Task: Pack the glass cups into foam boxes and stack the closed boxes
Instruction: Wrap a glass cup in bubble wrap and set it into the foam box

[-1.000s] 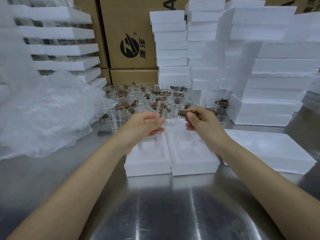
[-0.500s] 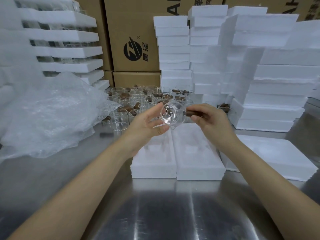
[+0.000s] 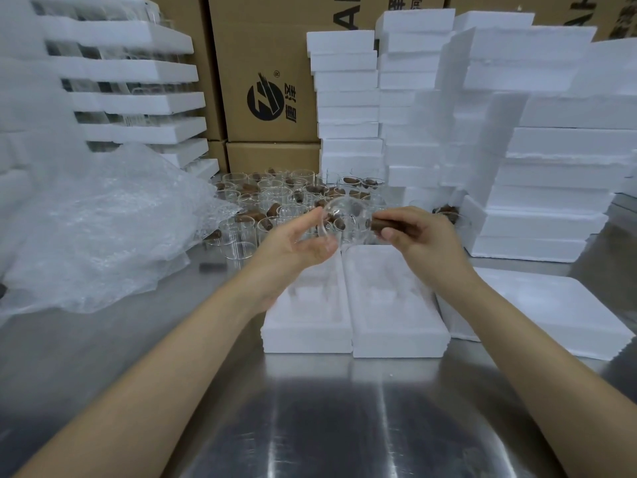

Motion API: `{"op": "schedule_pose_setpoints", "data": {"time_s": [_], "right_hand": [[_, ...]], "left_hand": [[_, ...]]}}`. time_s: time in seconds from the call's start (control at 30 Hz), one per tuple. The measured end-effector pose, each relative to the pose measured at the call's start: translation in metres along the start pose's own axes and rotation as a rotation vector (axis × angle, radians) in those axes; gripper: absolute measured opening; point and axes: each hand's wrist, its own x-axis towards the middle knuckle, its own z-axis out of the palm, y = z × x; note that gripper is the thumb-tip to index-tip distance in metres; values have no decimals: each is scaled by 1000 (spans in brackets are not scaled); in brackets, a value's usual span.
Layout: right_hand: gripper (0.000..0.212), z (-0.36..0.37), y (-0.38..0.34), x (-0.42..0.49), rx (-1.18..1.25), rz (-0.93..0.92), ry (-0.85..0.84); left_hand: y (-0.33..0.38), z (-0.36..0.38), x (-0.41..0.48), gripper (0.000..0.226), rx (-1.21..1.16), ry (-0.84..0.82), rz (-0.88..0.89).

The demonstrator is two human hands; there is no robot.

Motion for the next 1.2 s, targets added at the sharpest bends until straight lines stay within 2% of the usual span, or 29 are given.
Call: {"op": "schedule_pose_setpoints", "data": {"time_s": [0.07, 0.2, 0.3, 0.4, 0.77, 0.87, 0.93, 1.1, 1.2], "right_hand": [[27, -1, -4, 0, 165, 73, -8], [22, 2, -7, 0, 401, 240, -40], [23, 1, -9, 1, 568, 409, -52], [21, -1, -10, 3, 676, 514, -65], [21, 0, 2, 5, 638, 583, -111], [21, 1, 1, 4, 638, 576, -111], [22, 2, 1, 3, 628, 561, -107], [28, 2, 0, 0, 501, 465, -181], [29, 2, 1, -1, 464, 405, -215]], "left_hand": [[1, 2, -1, 58, -18, -8, 27], [1, 2, -1, 66, -81, -12, 44], [1, 3, -2, 53, -88, -27, 54], [1, 4, -3, 62, -100, -18, 75], [0, 5, -2, 72, -172, 3, 20], [0, 5, -1, 67, -174, 26, 6], [0, 5, 0, 63, -184, 37, -5], [4, 3, 0, 71, -250, -22, -72], [5, 5, -1, 62, -319, -80, -105]]}}
